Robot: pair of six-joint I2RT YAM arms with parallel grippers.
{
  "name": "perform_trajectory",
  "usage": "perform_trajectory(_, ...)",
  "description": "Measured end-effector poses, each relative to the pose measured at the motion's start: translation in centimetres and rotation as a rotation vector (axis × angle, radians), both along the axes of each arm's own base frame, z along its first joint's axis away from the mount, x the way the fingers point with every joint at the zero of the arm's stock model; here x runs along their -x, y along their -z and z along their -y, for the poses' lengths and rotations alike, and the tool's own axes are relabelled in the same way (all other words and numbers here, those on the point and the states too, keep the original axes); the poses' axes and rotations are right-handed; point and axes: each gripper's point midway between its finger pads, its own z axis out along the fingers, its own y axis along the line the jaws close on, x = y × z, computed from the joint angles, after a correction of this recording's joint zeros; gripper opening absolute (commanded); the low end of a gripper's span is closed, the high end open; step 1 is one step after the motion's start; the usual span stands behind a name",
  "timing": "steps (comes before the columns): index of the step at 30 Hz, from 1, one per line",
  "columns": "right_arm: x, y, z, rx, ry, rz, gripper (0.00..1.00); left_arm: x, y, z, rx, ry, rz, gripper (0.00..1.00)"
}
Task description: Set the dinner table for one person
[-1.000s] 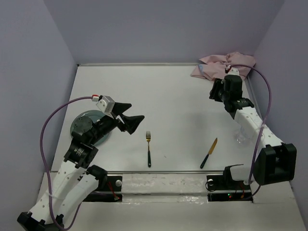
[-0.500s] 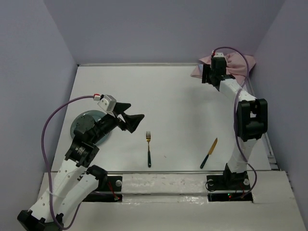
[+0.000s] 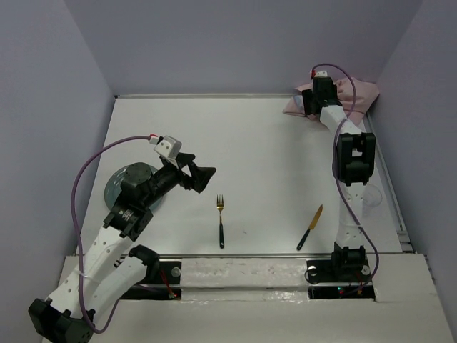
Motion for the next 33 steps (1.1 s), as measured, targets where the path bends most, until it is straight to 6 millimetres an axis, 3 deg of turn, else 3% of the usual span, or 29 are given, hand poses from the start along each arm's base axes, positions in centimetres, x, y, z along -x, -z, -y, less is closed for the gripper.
perform_trajectory(3, -0.9, 0.6, 0.1, 0.032, -0.020, -0.010, 0.80, -0.1, 0.0, -0.1, -0.002, -0.005, 0.000, 0.99)
perform_trajectory(4, -1.1, 0.6, 0.1, 0.039, -0.026, -0.010, 0.71, -0.1, 0.0, -0.1, -0.002, -0.005, 0.002, 0.99)
perform_trajectory(5, -1.3, 0.8, 0.1, 0.046, -0.031, -0.011, 0.68, -0.1, 0.0, -0.1, -0.004, -0.006, 0.002, 0.99)
perform_trajectory(7, -1.5, 1.2, -0.1, 0.057, -0.046, -0.020, 0.68, -0.1, 0.0, -0.1, -0.004, -0.007, 0.002, 0.99)
perform_trajectory(10, -1.7, 1.2, -0.4, 0.061, -0.081, -0.025, 0.75, -0.1, 0.0, -0.1, -0.005, -0.007, 0.003, 0.99)
perform_trajectory(12, -2.1, 0.7, -0.6, 0.068, -0.097, -0.016, 0.70, -0.1, 0.0, -0.1, -0.006, -0.007, 0.004, 0.99)
perform_trajectory(15, -2.7, -0.2, -0.8, 0.082, -0.125, 0.002, 0.40, -0.1, 0.0, -0.1, -0.005, -0.007, 0.005, 0.99)
perform_trajectory(16, -2.8, -0.2, -0.8, 0.081, -0.128, 0.002, 0.21, -0.1, 0.0, -0.1, -0.005, -0.007, 0.005, 0.99)
perform_trajectory(19, -2.9, 0.3, -1.2, 0.066, -0.147, 0.005, 0.04, -0.1, 0.0, -0.1, -0.005, -0.007, 0.006, 0.99)
perform_trajectory(23, -1.4, 2.4, -2.0, 0.022, -0.176, -0.027, 0.00, -0.1, 0.0, -0.2, -0.005, -0.011, 0.007, 0.99)
perform_trajectory(26, -1.0, 2.6, -2.6, -0.017, -0.188, -0.028, 0.00, -0.2, -0.1, -0.2, -0.004, -0.015, 0.009, 0.99)
perform_trajectory(30, 0.1, 0.8, -3.9, -0.085, -0.214, 0.000, 0.00, -0.1, -0.3, -0.4, -0.001, -0.020, 0.015, 0.99)
perform_trajectory(33, 2.0, -2.7, -5.8, -0.138, -0.263, 0.051, 0.00, -0.1, -0.4, -0.5, 0.001, -0.027, 0.020, 0.99)
